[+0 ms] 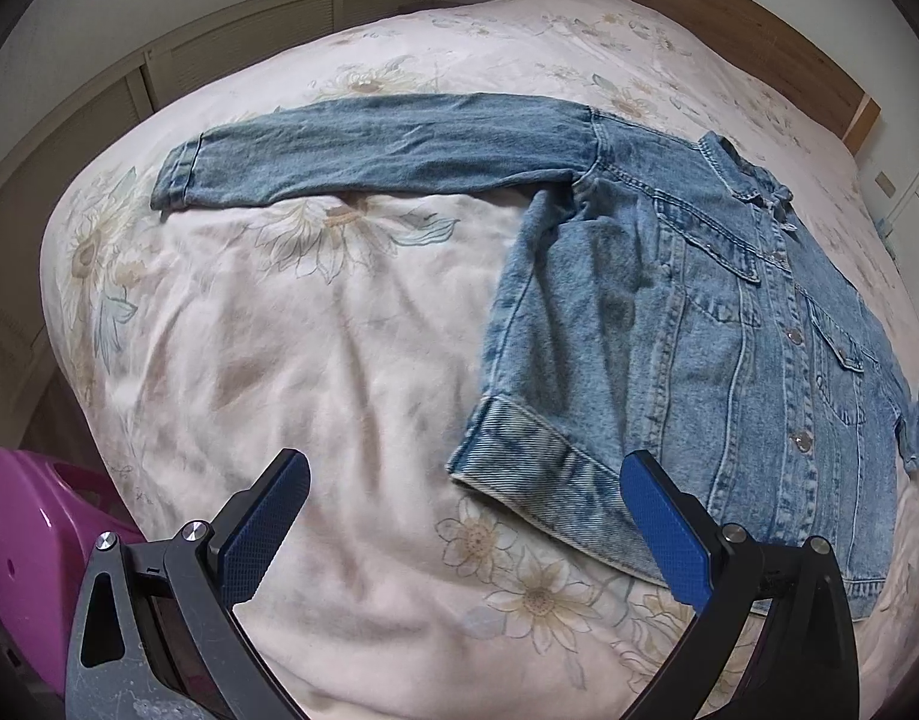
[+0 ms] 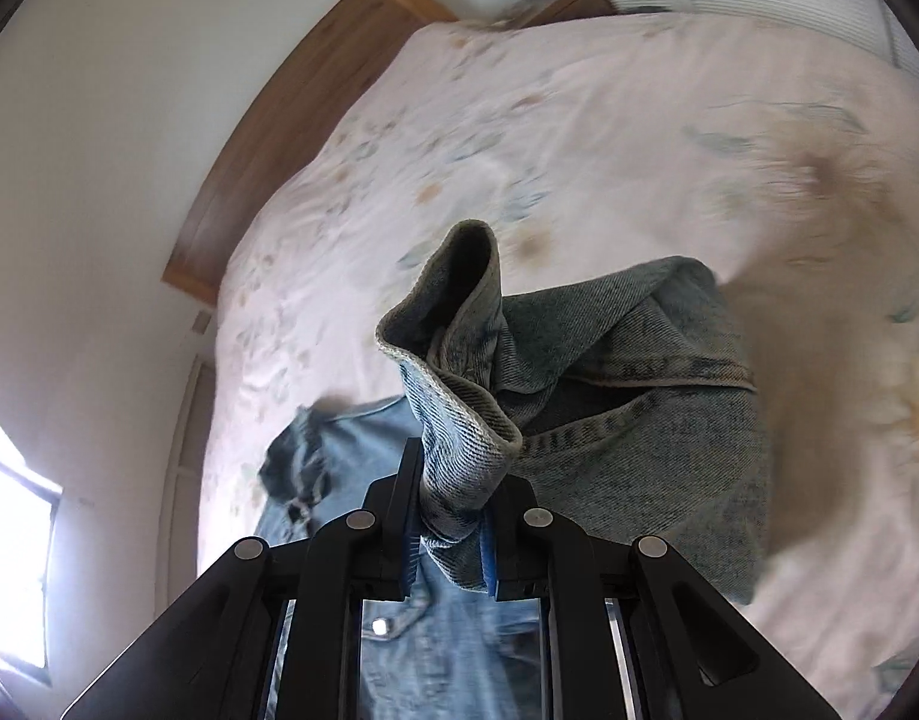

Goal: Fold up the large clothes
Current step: 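Lift the cuff with the right tool and fold the sleeve across the jacket body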

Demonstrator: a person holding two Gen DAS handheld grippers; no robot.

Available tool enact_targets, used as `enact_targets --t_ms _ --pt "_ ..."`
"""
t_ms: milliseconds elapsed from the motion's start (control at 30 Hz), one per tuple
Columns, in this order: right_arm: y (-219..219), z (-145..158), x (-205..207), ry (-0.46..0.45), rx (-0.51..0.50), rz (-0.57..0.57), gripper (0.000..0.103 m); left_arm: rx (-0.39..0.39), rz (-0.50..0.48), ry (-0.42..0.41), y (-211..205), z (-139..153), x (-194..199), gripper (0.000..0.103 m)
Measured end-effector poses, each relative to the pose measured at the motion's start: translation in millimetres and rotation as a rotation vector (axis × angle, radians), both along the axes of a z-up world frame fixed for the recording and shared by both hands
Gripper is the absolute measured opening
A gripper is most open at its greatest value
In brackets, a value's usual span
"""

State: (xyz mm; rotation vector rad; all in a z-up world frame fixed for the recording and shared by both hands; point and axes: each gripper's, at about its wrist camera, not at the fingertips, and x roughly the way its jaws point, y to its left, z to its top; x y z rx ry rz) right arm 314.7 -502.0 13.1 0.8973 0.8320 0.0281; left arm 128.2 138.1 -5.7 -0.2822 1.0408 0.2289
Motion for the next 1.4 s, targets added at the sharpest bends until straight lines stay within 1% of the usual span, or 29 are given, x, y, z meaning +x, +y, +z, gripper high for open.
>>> enact_targets --t_ms 233,367,500,633,733,833,900,967,1067,1167,1200,1300,1400 --pt "103.4 16.5 55.4 -0.053 0.027 0.166 0.016 -0.002 0.029 -0.005 21.2 -2.5 -2.2 0.102" --pt "158.1 19.3 73.4 -0.074 0.039 0.262 0.016 0.005 0.042 -0.002 29.1 -6.4 -2.0 0.102" --pt "210.8 20.4 85.0 -0.084 0.046 0.341 0.016 -0.004 0.054 0.018 35.2 -14.8 -2.1 0.102" --pt "251.0 14.1 93.6 -0.091 0.069 0.409 0.016 -0.011 0.064 0.026 40.4 -19.6 -1.6 0.102" --pt "286.7 8.5 97.1 -0.088 0.029 0.485 0.016 -0.013 0.067 0.029 42.5 -21.6 -0.4 0.102" --pt "323.7 -2.0 90.9 -0.07 -0.008 0.558 0.016 -0.013 0.065 0.033 42.6 -22.3 0.3 0.102" --pt "345.3 -12.1 86.6 -0.053 -0.043 0.603 0.016 -0.011 0.063 0.032 42.2 -21.7 0.7 0.102" --pt "371.8 -22.9 81.2 -0.028 -0.104 0.655 0.016 -0.006 0.06 0.032 41.8 -22.0 2.0 0.102" --pt "397.0 -40.7 75.0 0.004 -0.182 0.709 0.016 -0.002 0.062 0.035 42.8 -22.4 0.5 0.102" --pt "414.5 -54.9 68.9 0.038 -0.247 0.729 0.016 -0.001 0.065 0.04 44.6 -24.0 -0.4 0.102" --pt "417.3 -57.3 67.4 0.046 -0.255 0.727 0.016 0.001 0.066 0.042 45.1 -24.2 -0.8 0.102" --pt "418.8 -62.4 73.1 0.058 -0.231 0.709 0.016 0.004 0.07 0.046 46.9 -25.9 -0.9 0.102" --pt "423.9 -53.4 80.3 0.04 -0.241 0.688 0.016 0.0 0.076 0.053 49.1 -28.6 -0.4 0.102"
